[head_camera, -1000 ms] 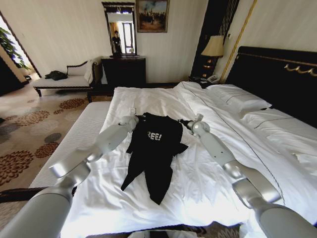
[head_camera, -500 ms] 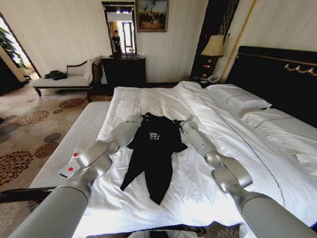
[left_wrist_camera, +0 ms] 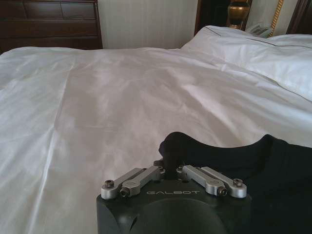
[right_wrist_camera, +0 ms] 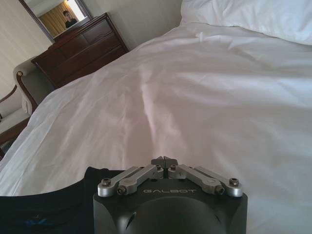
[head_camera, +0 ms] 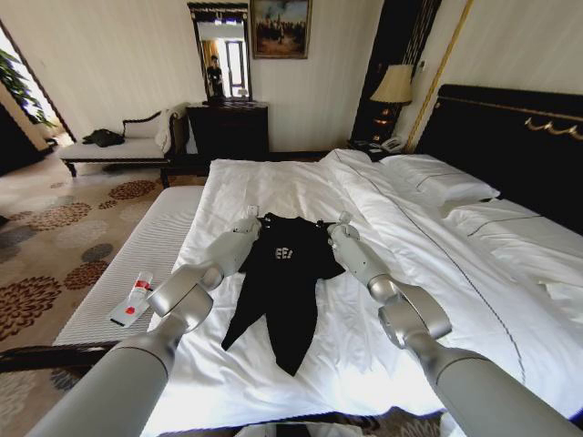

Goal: Fold the clothes on the bed.

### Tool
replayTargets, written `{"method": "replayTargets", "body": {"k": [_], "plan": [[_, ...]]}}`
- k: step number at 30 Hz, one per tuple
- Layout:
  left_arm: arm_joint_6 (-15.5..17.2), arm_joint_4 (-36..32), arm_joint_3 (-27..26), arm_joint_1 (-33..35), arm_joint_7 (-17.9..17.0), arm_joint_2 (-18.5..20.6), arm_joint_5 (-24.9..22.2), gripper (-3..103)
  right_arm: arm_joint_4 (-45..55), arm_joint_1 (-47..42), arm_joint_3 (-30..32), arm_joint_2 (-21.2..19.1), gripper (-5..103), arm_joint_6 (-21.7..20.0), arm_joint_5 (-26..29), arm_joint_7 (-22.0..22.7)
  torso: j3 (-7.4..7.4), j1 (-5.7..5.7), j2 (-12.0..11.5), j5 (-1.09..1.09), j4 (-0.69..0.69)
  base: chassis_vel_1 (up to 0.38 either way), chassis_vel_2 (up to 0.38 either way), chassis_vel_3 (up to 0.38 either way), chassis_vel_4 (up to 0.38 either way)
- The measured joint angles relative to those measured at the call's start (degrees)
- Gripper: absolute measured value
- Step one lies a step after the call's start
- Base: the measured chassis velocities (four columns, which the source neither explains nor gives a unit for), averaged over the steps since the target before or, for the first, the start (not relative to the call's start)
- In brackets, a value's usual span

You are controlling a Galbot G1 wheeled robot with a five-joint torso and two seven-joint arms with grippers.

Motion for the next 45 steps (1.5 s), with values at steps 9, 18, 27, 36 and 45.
{"method": "replayTargets", "body": {"k": [9,18,27,36,45], "plan": [[1.9,-0.3,-2.6,0.5,-2.0,-0.4,1.8,23,2.0,-2.0,-1.6,-0.6,16,0.5,-2.0,0.2,0.00,0.00,0.0,0.00,0.03,0.000,0.000,0.000,0.000],[3.7,-1.6,-2.1,1.5,-1.3,-0.3,2.1,56,4.7,-2.8,-3.6,-2.1,48,0.3,-1.2,1.4,0.00,0.00,0.0,0.00,0.04,0.000,0.000,0.000,0.000],[4.8,-6.2,-2.2,2.4,-4.3,2.0,1.0,89,13.2,-5.0,-4.9,-5.8,81,-2.0,4.2,4.6,0.00,0.00,0.0,0.00,0.05,0.000,0.000,0.000,0.000],[6.6,-30.3,2.1,8.5,-13.4,13.8,-7.7,100,34.7,-13.0,-5.4,-18.9,100,-4.8,13.5,10.5,-0.01,0.00,0.0,-0.01,-0.02,0.000,0.000,0.000,0.000],[6.3,-52.9,5.3,15.2,-17.0,29.2,-14.3,100,57.1,-28.4,0.7,-29.6,100,-6.3,18.2,14.2,-0.02,-0.02,0.0,-0.01,0.07,0.000,0.000,0.000,0.000]]}}
